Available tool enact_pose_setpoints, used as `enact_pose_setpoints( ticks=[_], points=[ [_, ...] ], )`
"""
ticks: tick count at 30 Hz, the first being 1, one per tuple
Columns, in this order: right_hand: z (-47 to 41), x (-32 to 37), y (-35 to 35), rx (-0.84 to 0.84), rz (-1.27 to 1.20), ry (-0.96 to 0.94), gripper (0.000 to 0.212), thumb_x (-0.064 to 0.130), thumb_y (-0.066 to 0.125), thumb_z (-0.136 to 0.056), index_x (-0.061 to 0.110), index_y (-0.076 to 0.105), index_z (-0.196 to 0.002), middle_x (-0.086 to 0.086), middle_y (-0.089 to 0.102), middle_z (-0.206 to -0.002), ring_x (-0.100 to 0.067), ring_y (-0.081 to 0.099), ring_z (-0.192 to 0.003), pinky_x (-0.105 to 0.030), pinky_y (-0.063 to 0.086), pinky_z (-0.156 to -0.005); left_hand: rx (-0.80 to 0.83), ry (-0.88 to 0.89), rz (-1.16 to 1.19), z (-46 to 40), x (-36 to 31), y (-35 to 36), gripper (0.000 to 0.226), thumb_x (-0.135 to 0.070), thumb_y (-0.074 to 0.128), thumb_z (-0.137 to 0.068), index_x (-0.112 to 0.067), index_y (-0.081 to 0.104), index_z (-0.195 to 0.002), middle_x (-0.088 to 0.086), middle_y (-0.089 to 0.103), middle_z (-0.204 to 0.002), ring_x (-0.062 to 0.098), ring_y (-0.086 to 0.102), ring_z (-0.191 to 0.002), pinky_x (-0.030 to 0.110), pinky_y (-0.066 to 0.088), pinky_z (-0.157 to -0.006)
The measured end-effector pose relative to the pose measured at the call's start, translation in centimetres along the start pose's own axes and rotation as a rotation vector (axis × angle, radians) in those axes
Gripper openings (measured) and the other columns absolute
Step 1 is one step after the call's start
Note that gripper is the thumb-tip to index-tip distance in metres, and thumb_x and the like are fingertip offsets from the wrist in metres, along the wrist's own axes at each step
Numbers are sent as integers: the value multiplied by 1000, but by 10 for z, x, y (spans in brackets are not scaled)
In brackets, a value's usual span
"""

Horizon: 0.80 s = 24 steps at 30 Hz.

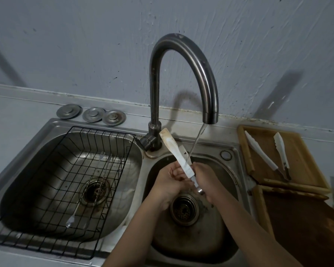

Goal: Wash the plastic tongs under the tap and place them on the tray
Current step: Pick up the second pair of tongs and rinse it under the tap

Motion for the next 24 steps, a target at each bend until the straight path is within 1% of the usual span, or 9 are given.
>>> enact_pose_setpoints(
  ticks=[4, 8, 10, 12, 13, 16, 19, 21, 24],
  points=[
    [-2, -1, -1, -48, 15, -43, 32, 18, 33, -93, 4, 62, -95, -19, 62, -81, -25, 54, -68, -26, 38, -47, 9, 47, 45, 1, -4, 3, 42, 21, 64, -70, -4, 66, -104, 6, 74, -82, 20, 70, -79, 32, 58, -73],
    [-1, -1, -1, -82, 23, -130, 31, 17, 34, -94, 0, 60, -91, -11, 60, -73, -22, 55, -63, -26, 39, -47, 6, 21, 107, 2, -7, 3, 25, 9, 57, -83, -4, 68, -102, 8, 76, -83, 18, 72, -77, 24, 57, -65],
    [2, -2, 1, -102, 53, -213, 32, 21, 35, -96, 4, 58, -83, -4, 59, -70, -18, 55, -63, -26, 39, -50, 13, -14, 162, 3, -10, 2, 18, -1, 51, -92, 1, 67, -98, 9, 75, -75, 16, 72, -67, 22, 56, -58],
    [10, -5, 0, -81, 80, -298, 36, 28, 33, -99, 9, 56, -78, -3, 58, -69, -16, 54, -63, -26, 40, -55, 22, -38, 158, 4, -11, 1, 26, -12, 46, -96, 3, 67, -90, 7, 71, -64, 14, 67, -56, 18, 52, -50],
    [16, -8, 0, -51, 99, -328, 37, 32, 33, -99, 11, 56, -78, -3, 58, -68, -13, 54, -62, -25, 40, -56, 24, -45, 146, 6, -10, 0, 30, -17, 46, -96, 3, 68, -89, 9, 71, -65, 15, 67, -58, 19, 51, -49],
    [29, -18, -8, 58, 243, -383, 26, 38, 41, -95, 23, 56, -81, 5, 59, -64, 1, 54, -52, -16, 39, -52, 7, -114, 83, 7, -1, 2, 36, -29, 50, -94, 1, 70, -91, 11, 73, -72, 19, 69, -64, 22, 54, -52],
    [32, -26, -24, 157, 428, -327, 13, 38, 46, -94, 30, 55, -91, 5, 64, -74, 0, 60, -62, -11, 41, -53, -48, -261, 40, 6, 10, 9, 46, -41, 44, -95, -2, 65, -103, 14, 75, -81, 22, 72, -71, 30, 60, -63],
    [37, -29, -34, 227, 475, -282, 18, 36, 42, -96, 26, 56, -102, 3, 65, -85, -5, 62, -73, -16, 45, -62, -39, -333, 65, 7, 16, 16, 51, -47, 36, -96, -4, 61, -105, 10, 74, -71, 21, 71, -65, 32, 58, -61],
    [43, -33, -42, 242, 538, -232, 29, 39, 36, -98, 23, 54, -115, -4, 65, -103, -19, 63, -93, -32, 51, -79, 21, -415, 76, 6, 23, 24, 71, -58, 22, -94, 1, 59, -111, 10, 72, -62, 21, 69, -60, 31, 57, -59]
  ],
)
Point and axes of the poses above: each hand's wrist, its own z-axis away from the middle knuckle, its own y-axis out of the palm, x = y × z, the point moved 2 cm from there along -z, towards the middle knuckle
